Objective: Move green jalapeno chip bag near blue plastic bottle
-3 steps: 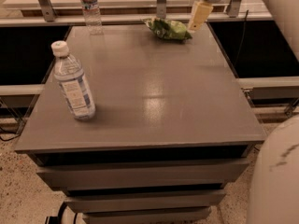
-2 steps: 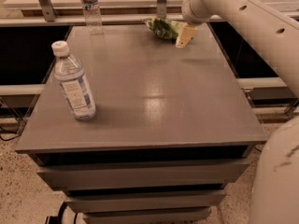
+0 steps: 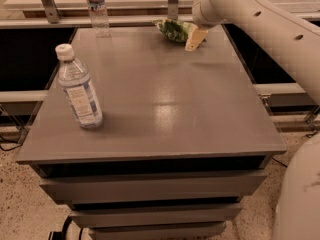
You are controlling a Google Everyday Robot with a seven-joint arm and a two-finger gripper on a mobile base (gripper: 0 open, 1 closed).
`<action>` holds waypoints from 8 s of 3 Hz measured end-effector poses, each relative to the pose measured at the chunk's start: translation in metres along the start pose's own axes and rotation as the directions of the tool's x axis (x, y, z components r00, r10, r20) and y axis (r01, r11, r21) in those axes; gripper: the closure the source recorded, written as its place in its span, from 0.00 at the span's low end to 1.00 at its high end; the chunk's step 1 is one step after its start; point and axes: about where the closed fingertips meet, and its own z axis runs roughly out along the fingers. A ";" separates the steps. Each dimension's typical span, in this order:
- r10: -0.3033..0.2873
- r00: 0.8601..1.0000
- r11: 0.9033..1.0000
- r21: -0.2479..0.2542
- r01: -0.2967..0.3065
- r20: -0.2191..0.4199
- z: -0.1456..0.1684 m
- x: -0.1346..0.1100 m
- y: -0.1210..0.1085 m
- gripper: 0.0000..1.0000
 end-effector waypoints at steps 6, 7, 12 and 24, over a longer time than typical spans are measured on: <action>0.091 0.984 0.987 0.115 -0.110 0.152 0.071 -0.039 -0.004 0.32; 0.103 0.983 0.988 0.101 -0.119 0.151 0.082 -0.039 0.000 0.50; 0.169 0.970 0.975 0.111 -0.190 0.173 0.039 -0.042 0.030 1.00; -0.011 0.761 0.991 -0.092 0.093 0.649 -0.184 -0.176 0.209 0.82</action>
Offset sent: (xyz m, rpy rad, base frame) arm 0.0259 0.0354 -0.0191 0.0997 -0.1031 0.0056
